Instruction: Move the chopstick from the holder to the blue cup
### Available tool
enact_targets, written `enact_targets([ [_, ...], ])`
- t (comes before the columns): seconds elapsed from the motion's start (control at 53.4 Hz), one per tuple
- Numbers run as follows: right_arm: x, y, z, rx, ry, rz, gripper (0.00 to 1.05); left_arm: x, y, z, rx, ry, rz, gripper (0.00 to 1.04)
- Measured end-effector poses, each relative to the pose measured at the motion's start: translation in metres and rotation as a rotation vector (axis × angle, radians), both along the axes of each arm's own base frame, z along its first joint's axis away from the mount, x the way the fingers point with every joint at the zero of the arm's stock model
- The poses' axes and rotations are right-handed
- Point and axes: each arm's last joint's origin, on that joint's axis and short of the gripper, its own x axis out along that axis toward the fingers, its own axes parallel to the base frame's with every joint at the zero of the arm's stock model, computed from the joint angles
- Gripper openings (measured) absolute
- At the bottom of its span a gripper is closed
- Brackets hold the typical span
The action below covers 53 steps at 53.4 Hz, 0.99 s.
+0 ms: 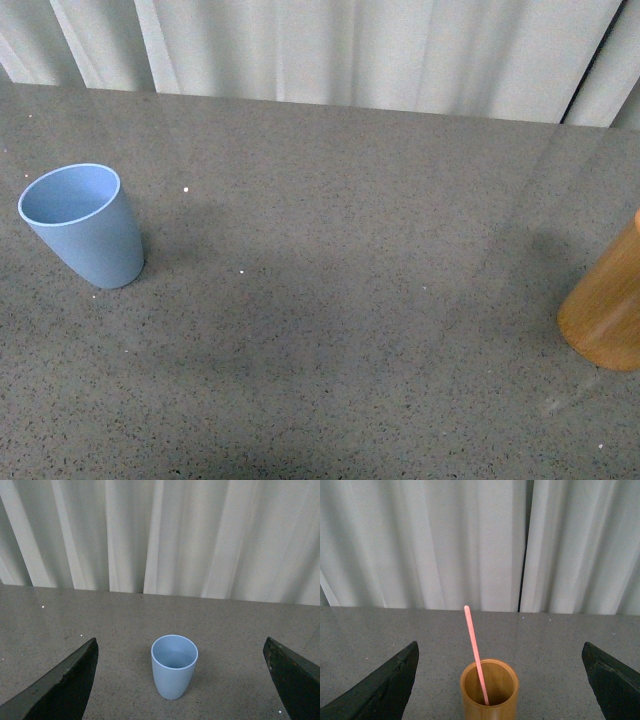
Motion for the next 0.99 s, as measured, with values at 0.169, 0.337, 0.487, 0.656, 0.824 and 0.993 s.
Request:
enact_targets([
  [0.169, 0.0000, 0.0000, 0.0000, 0.000, 0.000, 0.000, 0.95, 0.0000, 0.0000, 0.0000, 0.000, 0.000, 0.000, 0.98],
  [0.337, 0.0000, 0.0000, 0.0000, 0.000, 0.000, 0.000, 0.95, 0.0000, 0.0000, 0.0000, 0.000, 0.000, 0.000, 0.98],
  [0.487, 0.0000, 0.0000, 0.0000, 0.000, 0.000, 0.000, 0.95, 0.0000, 0.0000, 0.0000, 0.000, 0.000, 0.000, 0.98],
  [0.656, 0.0000, 0.0000, 0.0000, 0.000, 0.000, 0.000, 0.95, 0.0000, 0.0000, 0.0000, 0.000, 0.000, 0.000, 0.98],
  [0.824, 0.0000, 0.0000, 0.0000, 0.000, 0.000, 0.000, 0.95, 0.0000, 0.0000, 0.0000, 0.000, 0.000, 0.000, 0.98],
  [0.993, 0.0000, 0.0000, 0.0000, 0.000, 0.000, 0.000, 0.95, 0.0000, 0.0000, 0.0000, 0.000, 0.000, 0.000, 0.98],
])
